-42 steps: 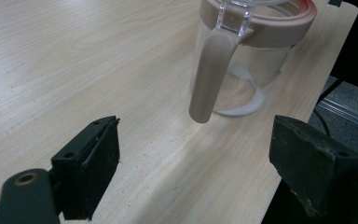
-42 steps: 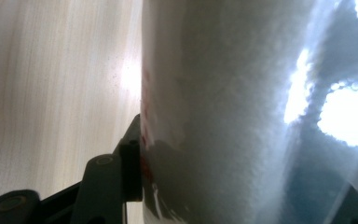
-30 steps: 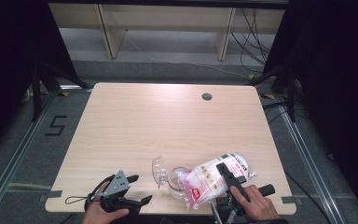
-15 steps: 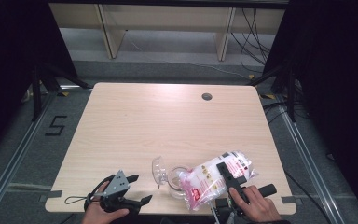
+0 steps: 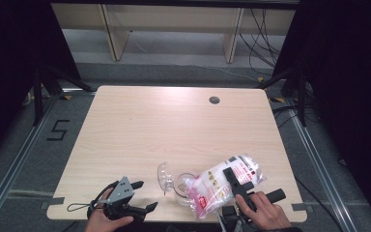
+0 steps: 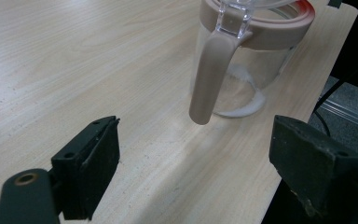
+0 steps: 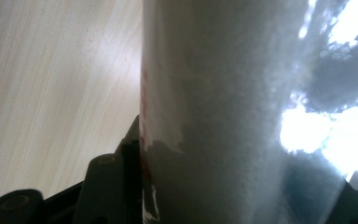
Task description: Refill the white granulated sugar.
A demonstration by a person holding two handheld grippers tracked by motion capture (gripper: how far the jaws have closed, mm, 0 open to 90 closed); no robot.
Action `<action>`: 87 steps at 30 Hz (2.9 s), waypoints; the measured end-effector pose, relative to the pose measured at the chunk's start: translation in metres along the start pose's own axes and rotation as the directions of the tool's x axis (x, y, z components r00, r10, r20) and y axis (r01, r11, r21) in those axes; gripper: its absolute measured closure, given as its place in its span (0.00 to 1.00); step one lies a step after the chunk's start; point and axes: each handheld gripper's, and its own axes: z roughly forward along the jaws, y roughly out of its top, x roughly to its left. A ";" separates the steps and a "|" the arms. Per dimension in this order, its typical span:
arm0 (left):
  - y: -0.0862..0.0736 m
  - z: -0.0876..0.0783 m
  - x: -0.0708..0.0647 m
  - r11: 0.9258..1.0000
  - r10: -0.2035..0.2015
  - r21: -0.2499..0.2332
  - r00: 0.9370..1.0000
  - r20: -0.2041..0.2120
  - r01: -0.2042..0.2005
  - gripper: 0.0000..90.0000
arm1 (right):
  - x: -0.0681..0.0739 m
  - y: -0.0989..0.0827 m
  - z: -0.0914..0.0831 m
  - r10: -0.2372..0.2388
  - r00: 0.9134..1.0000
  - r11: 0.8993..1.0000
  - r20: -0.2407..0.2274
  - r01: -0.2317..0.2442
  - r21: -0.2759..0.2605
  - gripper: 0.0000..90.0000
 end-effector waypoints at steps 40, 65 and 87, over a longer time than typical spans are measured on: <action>0.000 0.000 0.000 1.000 -0.002 -0.011 1.000 0.008 0.003 0.18 | -0.010 -0.002 0.000 -0.140 0.990 0.990 0.019 0.140 0.017 0.57; -0.001 0.000 0.000 1.000 -0.004 -0.004 1.000 0.007 0.004 0.18 | -0.010 -0.004 -0.001 -0.128 0.991 0.992 0.034 0.127 0.020 0.58; -0.001 0.000 -0.001 1.000 -0.007 0.000 1.000 0.002 0.007 0.18 | -0.014 -0.003 0.001 -0.174 0.984 0.985 0.041 0.174 0.004 0.59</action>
